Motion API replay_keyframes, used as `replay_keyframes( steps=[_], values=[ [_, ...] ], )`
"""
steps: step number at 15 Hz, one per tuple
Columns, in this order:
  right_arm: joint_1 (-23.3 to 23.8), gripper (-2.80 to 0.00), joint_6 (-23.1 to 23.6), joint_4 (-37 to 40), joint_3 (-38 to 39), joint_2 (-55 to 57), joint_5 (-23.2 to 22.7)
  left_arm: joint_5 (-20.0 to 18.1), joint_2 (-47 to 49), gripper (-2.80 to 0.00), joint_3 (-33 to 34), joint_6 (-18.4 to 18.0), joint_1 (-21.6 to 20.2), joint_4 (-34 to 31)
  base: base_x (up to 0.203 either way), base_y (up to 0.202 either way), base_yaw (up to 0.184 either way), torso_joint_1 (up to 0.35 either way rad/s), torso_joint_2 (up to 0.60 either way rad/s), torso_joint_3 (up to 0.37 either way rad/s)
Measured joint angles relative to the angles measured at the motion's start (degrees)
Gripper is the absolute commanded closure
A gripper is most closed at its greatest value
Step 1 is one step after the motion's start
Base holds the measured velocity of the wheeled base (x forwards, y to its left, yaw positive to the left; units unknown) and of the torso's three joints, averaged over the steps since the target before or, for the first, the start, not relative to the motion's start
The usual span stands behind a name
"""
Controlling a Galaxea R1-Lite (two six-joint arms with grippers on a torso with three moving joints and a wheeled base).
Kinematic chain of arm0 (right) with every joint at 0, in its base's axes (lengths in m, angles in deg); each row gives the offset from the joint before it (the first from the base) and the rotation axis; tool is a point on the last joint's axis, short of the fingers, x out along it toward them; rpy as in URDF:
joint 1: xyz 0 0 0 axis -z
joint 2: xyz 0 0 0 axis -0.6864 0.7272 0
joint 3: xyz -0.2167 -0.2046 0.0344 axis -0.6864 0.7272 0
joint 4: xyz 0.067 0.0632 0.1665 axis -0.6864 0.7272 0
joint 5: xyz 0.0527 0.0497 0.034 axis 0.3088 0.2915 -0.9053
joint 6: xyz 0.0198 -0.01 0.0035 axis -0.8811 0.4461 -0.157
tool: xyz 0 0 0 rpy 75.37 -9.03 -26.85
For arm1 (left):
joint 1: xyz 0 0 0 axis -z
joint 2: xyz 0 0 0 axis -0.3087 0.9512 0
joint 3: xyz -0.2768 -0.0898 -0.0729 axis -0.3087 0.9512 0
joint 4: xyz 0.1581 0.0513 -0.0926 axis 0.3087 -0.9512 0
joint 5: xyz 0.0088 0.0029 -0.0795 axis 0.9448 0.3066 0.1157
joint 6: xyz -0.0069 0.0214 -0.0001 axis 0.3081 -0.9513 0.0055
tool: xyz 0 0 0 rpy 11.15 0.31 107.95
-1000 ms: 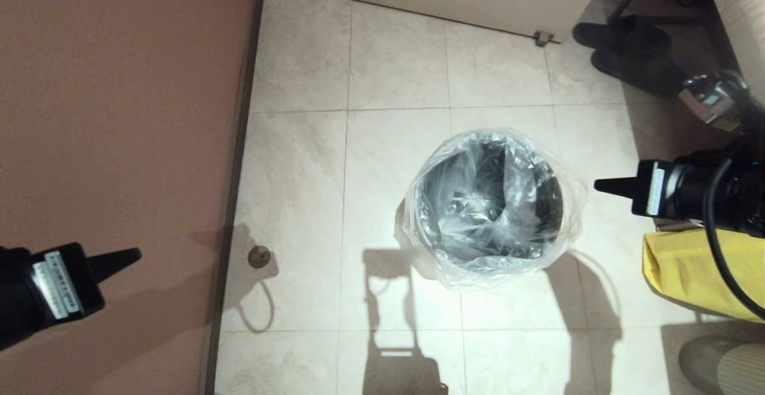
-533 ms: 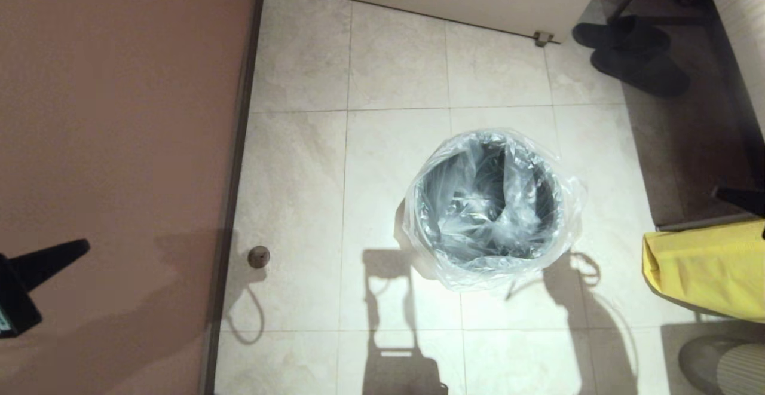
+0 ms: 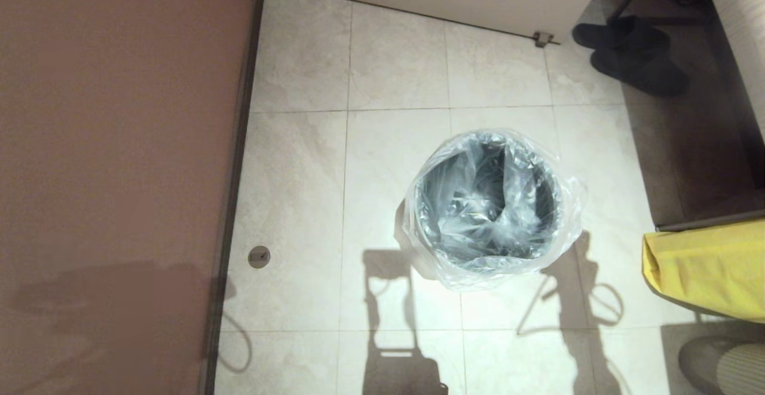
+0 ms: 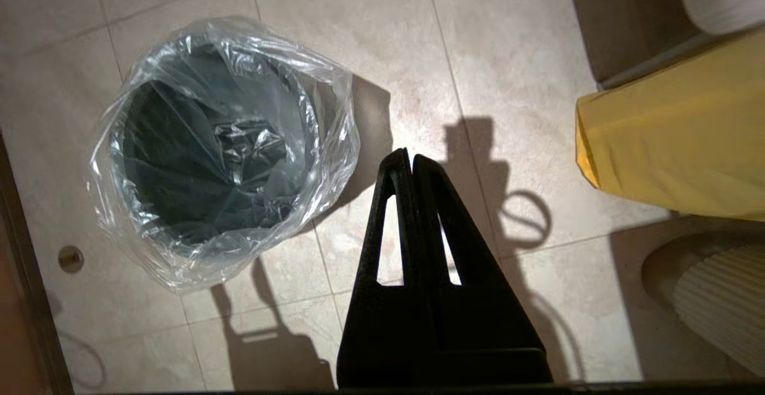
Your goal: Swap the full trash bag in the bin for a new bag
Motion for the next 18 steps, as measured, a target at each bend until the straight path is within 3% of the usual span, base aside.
replay_keyframes(
  steps=[4,10,15,18],
  values=[
    [0.64,0.0,0.15,5.81,0.13,-8.41,-1.38,-1.18,-9.91,0.0,5.71,-0.22,-3.46,-4.32,0.0,0.0,0.0,0.0,0.0,0.0],
    [0.24,0.0,5.29,15.75,0.24,-21.92,-3.82,-8.08,-22.68,0.0,12.13,-2.51,-5.34,-10.56,0.0,0.0,0.0,0.0,0.0,0.0],
    [0.32,0.0,6.09,20.91,2.48,-30.73,-3.86,-9.1,-26.63,0.0,15.49,-2.93,-5.41,-10.4,0.0,0.0,0.0,0.0,0.0,0.0],
    [0.87,0.0,9.91,20.87,7.91,-36.59,-3.86,-12.4,-27.1,0.0,16.74,-2.93,-5.41,-10.15,0.0,0.0,0.0,0.0,0.0,0.0]
  ],
)
